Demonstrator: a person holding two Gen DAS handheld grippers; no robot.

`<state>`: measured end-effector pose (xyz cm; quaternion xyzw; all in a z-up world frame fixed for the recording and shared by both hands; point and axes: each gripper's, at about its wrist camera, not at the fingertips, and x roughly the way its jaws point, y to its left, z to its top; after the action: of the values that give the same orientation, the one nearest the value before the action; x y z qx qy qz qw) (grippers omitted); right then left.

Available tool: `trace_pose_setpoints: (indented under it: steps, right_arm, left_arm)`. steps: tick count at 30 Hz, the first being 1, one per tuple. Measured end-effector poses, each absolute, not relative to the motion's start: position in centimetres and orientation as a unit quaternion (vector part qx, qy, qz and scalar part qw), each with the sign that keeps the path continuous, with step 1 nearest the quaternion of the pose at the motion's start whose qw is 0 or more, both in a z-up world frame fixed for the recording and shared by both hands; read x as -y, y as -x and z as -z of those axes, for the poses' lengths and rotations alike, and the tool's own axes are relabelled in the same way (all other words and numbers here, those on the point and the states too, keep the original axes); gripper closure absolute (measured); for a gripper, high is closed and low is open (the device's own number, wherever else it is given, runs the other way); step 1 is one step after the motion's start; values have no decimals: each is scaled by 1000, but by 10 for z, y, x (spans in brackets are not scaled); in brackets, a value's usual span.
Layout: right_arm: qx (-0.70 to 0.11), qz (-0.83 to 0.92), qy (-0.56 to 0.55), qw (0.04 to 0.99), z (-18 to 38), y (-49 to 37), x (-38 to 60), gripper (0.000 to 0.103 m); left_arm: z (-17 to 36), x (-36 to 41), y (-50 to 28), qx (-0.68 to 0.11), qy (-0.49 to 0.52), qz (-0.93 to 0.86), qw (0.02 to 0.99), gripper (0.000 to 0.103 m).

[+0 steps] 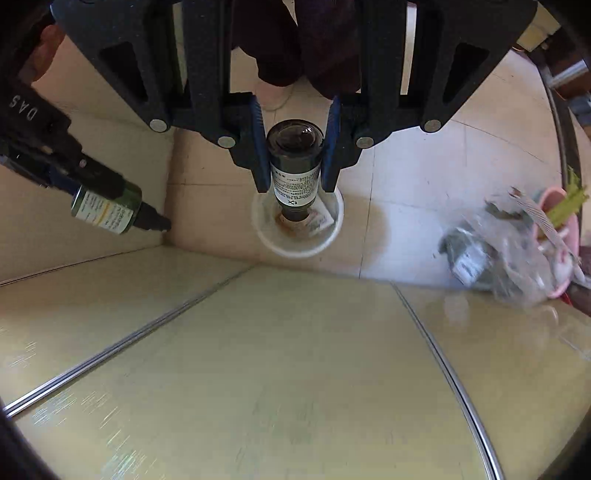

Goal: Collect trash
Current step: 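Lower both bottles over the floor bin and open both tools, then raise both tools back up toward the counter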

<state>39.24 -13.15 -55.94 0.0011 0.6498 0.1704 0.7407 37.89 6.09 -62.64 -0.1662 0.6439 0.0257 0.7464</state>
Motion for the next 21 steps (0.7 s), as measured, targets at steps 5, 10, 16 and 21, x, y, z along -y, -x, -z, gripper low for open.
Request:
trace_pose_setpoints:
  steps: [5,10,16,21]
  right_arm:
    - [-669,-182,2,721,631,-404,118,64]
    - [-677,-202,15,708,677,-411,101,64]
    - [-685,-216,16,695,692,-417,104,64]
    - [-684,-220,7,696,686,-416,111,54]
  left_arm:
    - [707,-57,-378,-657,183,-21,731,76]
    - [765,-50,-381,-667,204,-18,716,76]
    - [796,-46,-384,-670,222,-16,708,76]
    - [788,-45,-384,-670,220,-11,709,76]
